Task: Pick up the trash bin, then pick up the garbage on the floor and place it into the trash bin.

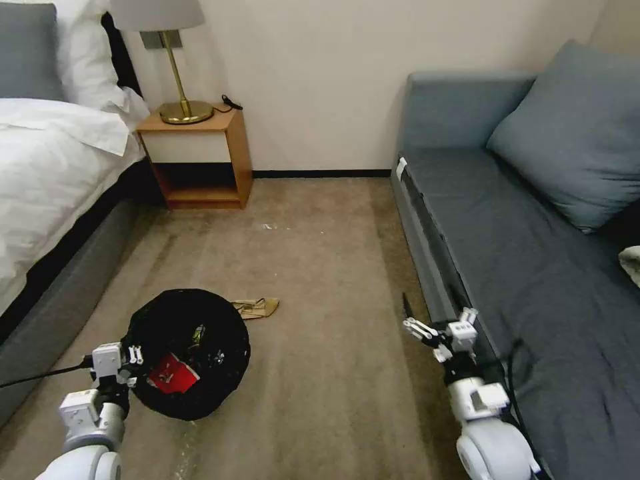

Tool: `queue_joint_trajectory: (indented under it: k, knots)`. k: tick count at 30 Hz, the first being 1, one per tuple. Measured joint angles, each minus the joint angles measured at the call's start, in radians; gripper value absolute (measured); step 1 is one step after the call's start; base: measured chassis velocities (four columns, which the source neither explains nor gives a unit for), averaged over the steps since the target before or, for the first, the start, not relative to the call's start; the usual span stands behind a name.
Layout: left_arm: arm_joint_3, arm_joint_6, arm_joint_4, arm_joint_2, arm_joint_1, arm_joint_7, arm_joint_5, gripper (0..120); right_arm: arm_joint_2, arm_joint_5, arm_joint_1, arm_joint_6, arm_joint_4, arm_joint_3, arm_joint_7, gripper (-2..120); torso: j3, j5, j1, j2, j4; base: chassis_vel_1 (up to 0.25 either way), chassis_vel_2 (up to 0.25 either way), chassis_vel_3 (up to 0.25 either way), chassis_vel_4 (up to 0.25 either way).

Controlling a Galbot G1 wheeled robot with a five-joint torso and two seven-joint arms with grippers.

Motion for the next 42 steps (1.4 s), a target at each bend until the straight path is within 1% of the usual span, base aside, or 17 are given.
queue_joint_trajectory:
  k: [2,9,17,32,42]
  knots:
    - [-0.007,-0.003,0.002,0.004,0.004,0.000,0.000,7,0.017,-0.005,-0.001,0.004,-0.004,-0.008,0.000,100,0.000,0.0001,0.000,0.000,0.0003,0.000,0.000,0.000,0.000]
    - [-0.021,-0.006,0.006,0.015,0.004,-0.001,-0.011,7,0.040,-0.007,0.016,0.013,-0.027,-0.039,-0.003,100,0.000,0.0002,0.000,0.000,0.0002,0.000,0.000,0.000,0.000]
    - [-0.031,-0.006,0.013,0.022,-0.001,-0.002,-0.014,7,0.042,-0.009,0.044,0.015,-0.061,-0.054,-0.018,100,0.000,0.0001,0.000,0.000,0.0003,-0.033,0.026,0.030,-0.023]
    - [-0.036,-0.006,0.016,0.021,-0.005,-0.003,-0.014,7,0.035,-0.002,0.068,0.015,-0.081,-0.072,-0.031,100,0.000,0.0002,0.000,0.000,0.0001,-0.117,0.122,0.123,-0.113]
    - [-0.042,-0.006,0.020,0.031,-0.006,-0.003,-0.016,7,0.037,-0.001,0.068,0.015,-0.081,-0.077,-0.037,100,0.000,0.0002,0.000,0.000,0.0001,-0.097,0.105,0.095,-0.105]
